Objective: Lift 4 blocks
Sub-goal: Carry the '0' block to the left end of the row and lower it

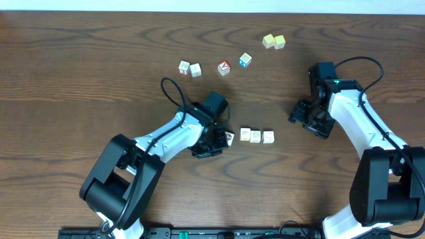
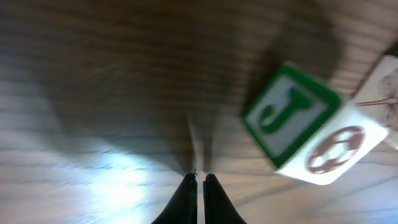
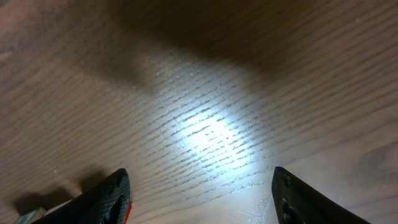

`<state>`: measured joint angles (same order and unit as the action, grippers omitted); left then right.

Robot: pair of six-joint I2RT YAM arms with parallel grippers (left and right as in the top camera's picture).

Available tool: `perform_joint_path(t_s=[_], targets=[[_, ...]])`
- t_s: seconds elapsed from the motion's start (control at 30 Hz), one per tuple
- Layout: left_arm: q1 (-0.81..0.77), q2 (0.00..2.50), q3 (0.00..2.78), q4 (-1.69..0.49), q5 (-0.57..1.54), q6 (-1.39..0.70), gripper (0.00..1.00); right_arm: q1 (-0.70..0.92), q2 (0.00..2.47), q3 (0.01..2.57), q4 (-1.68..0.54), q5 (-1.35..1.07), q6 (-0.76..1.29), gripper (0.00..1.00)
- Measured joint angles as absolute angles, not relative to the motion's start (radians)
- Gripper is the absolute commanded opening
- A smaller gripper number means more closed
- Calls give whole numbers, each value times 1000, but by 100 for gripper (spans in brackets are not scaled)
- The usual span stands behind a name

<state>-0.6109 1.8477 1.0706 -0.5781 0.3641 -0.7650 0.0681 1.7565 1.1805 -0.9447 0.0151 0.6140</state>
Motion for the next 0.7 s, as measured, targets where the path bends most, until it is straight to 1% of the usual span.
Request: perform_joint_path(t_s=[0.23,0.7], targets=[[-633,1848,1064,-498,337,-795,7,68,1757,1180,-945,15,614,71],[-692,1863,1062,-433,313,-812,8,68,1757,1180,-945,15,614,71]])
